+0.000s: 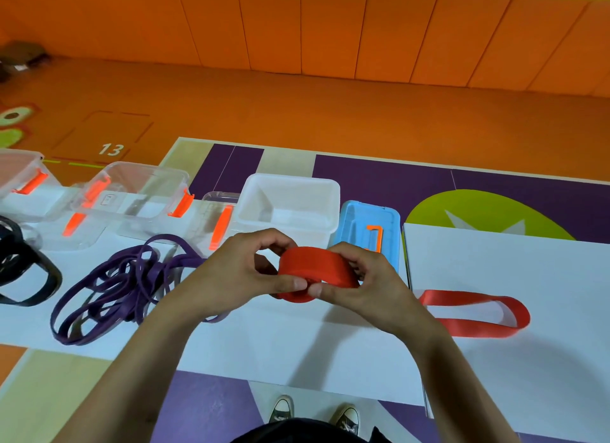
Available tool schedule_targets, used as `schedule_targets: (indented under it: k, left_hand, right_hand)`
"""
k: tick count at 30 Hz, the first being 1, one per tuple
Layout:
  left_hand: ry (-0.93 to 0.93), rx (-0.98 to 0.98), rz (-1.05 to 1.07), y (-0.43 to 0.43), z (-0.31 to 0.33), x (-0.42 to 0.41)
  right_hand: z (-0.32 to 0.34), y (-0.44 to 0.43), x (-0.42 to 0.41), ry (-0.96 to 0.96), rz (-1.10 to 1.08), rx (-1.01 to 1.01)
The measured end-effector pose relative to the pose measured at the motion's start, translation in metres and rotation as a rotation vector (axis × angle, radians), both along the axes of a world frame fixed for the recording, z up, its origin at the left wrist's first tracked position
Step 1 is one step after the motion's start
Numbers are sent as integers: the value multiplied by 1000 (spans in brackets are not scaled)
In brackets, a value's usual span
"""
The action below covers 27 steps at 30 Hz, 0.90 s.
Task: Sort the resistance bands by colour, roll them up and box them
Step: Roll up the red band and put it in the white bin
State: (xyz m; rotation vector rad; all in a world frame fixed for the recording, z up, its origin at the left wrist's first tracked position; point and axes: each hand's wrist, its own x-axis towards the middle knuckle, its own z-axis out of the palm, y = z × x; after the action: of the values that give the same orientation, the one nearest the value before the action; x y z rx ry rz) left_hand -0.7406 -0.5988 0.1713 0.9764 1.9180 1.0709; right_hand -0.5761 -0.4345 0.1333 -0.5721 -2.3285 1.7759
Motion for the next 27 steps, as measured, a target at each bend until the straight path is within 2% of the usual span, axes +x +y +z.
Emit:
schedule_targets:
  k: [6,12,18,20,21,24,27]
  left_hand:
    - [-176,241,132,4,-17,7]
    - [-505,422,214,4,-33,16]
    - [-738,522,230,10,-42,31]
    - [-688,450,233,10,-40,31]
    - [-607,370,214,8,-38,27]
    - [-217,86,89,2,-26,13]
    - [8,5,-31,3,-4,8]
  right_hand:
    - [0,0,-8,120,-6,-183]
    - [-5,3,-4,180,36,-321]
    - [-4,-4,-12,229,-55,-312]
    - [-1,-1,-9,198,-66,-233]
    - [0,2,-5,165,-53,-182]
    - [6,10,3,0,23,24]
    - [8,11,2,-98,125,148]
